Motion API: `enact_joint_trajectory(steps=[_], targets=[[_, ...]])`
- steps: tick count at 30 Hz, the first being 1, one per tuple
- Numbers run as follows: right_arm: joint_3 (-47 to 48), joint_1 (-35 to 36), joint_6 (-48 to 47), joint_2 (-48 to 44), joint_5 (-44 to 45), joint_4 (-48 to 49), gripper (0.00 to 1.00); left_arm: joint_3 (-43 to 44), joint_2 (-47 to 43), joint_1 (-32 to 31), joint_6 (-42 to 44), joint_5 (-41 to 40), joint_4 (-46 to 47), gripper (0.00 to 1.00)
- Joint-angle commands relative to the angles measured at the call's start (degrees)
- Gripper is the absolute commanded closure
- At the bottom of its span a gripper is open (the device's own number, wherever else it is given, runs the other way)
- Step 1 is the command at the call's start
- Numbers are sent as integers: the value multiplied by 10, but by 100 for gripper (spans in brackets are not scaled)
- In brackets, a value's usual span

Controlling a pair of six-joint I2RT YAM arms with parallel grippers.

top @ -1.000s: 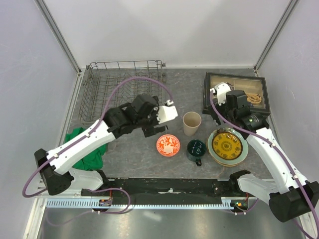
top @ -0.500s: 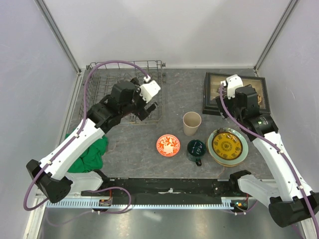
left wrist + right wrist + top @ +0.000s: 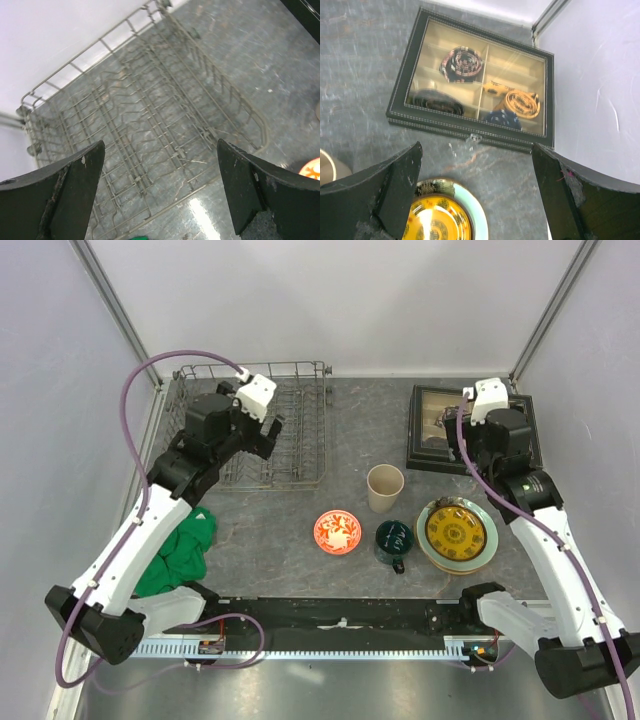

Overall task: Unload the mixed dishes from the dish rack
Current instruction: Reset both arms

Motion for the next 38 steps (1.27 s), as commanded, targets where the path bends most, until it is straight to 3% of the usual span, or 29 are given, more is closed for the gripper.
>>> enact_joint_trajectory(steps=[1,13,23,38], targets=[[-21,-3,12,-26,0,81,2,-15,-33,30,-54,-2,67,1],[-39,-4,40,7,-15,197,2,-74,-34,124,-103,-12,138,1],[-69,-3,41,-13,-23,275,2,-146,-68,135,-95,-13,241,1],[-53,-4,46,-14,-50,282,2,-157,-75,137,-97,-9,248,1]])
